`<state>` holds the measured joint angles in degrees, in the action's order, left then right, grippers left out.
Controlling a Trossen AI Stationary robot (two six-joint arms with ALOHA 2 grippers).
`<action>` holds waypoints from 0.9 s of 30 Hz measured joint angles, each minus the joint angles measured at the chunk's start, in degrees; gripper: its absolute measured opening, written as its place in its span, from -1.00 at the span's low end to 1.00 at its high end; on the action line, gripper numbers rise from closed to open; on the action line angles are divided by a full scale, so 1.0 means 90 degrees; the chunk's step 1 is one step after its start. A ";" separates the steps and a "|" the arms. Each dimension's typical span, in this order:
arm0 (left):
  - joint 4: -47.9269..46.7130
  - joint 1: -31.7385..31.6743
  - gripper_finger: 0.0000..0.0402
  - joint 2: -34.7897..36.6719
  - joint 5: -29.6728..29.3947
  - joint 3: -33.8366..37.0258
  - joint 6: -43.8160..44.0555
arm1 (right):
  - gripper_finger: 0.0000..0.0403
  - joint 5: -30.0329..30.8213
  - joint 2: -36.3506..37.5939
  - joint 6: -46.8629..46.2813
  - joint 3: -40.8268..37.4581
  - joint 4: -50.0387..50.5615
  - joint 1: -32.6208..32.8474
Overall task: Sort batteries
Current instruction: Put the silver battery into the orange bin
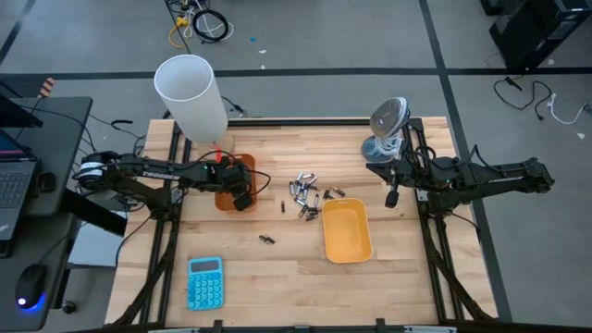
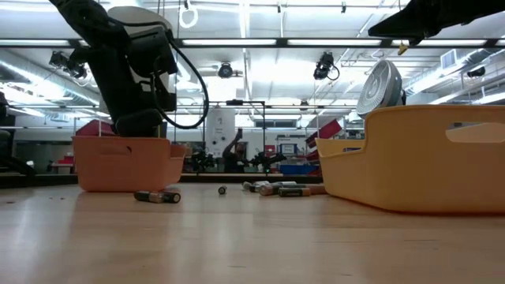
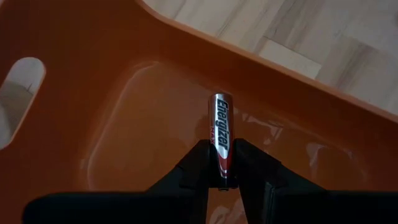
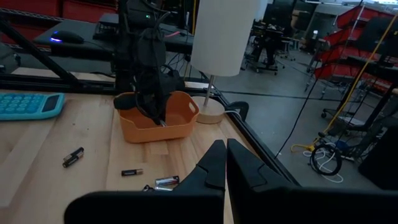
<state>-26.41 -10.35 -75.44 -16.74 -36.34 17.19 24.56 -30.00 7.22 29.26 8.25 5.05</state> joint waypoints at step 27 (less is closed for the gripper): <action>0.0146 0.0000 -0.42 -0.0002 0.0478 -0.0194 -0.0070 | -0.99 0.0000 0.0000 0.0000 0.0000 0.0000 -0.0002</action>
<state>-25.10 -10.35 -75.46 -12.44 -38.09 16.56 24.56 -30.00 7.22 29.26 8.25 5.04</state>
